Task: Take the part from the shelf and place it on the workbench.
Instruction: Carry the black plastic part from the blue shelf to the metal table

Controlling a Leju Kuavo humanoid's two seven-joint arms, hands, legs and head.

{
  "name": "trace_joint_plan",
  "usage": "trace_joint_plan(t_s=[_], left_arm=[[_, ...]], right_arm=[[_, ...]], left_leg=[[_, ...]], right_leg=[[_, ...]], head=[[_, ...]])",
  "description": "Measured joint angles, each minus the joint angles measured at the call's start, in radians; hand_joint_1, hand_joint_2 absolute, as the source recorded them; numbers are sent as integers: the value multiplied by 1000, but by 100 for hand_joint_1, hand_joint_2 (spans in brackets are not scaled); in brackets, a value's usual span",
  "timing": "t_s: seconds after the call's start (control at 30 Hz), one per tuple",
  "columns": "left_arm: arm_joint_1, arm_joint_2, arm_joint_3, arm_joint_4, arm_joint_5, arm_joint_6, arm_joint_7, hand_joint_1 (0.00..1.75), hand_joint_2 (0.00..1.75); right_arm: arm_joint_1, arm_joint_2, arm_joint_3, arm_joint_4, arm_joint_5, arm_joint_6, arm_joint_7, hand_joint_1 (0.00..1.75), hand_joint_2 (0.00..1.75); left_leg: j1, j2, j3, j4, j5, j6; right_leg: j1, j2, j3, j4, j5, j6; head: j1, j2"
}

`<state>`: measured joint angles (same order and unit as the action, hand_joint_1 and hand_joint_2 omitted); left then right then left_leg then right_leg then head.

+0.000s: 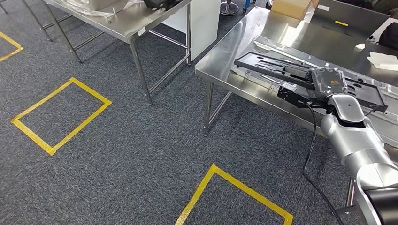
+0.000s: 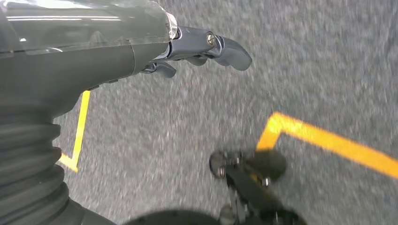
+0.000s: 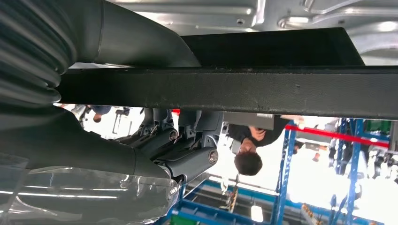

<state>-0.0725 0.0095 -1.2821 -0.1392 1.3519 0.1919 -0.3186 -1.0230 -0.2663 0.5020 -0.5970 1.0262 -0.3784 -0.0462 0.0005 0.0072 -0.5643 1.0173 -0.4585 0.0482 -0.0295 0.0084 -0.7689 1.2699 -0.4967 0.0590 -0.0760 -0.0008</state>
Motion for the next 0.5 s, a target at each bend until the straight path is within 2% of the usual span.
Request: trace_joint_plan(t_s=[0.07, 0.1, 0.13, 0.2, 0.23, 0.33, 0.5], left_arm=[[1, 0, -3, 0, 0, 1, 4, 0, 175], [0, 0, -5, 0, 0, 2, 5, 0, 175], [-1, 0, -7, 1, 0, 4, 6, 0, 175], [-2, 1, -11, 1, 0, 6, 6, 0, 175], [-1, 2, -13, 2, 0, 6, 6, 0, 175], [-2, 4, -19, 2, -6, 3, 5, 0, 175], [-4, 8, -38, 2, -25, -9, -2, 0, 175]], right_arm=[[3, 0, 0, -1, 1, 0, 0, 175, 175], [2, -1, 0, -2, 2, 0, 0, 175, 175], [2, -1, 0, -3, 2, 0, 1, 175, 175], [4, -1, 0, -6, 4, 2, 2, 175, 175], [6, -1, 0, -8, 6, 3, 3, 175, 175], [5, -1, 0, -8, 13, 8, 4, 175, 175], [7, -1, 0, -8, 17, 14, 3, 175, 175]], left_leg=[[4, 0, 14, 0, -13, -11], [5, 0, 18, 1, -18, -18], [5, 0, 18, 0, -22, -25], [4, 2, 18, -2, -29, -36], [3, 3, 19, -5, -32, -37], [3, 3, 23, -12, -31, -33], [3, 3, 24, -13, -36, -35]], right_leg=[[-3, -7, 54, -135, 82, 0], [0, -11, 74, -197, 106, -4], [4, -14, 87, -234, 122, -11], [11, -13, 87, -252, 121, -29], [11, -11, 89, -250, 125, -35], [9, -4, 88, -251, 123, -40], [6, -1, 82, -249, 118, -46]], head=[[0, 0], [0, 0], [0, 0], [0, 0], [0, 0], [-1, 0], [-1, 0]])
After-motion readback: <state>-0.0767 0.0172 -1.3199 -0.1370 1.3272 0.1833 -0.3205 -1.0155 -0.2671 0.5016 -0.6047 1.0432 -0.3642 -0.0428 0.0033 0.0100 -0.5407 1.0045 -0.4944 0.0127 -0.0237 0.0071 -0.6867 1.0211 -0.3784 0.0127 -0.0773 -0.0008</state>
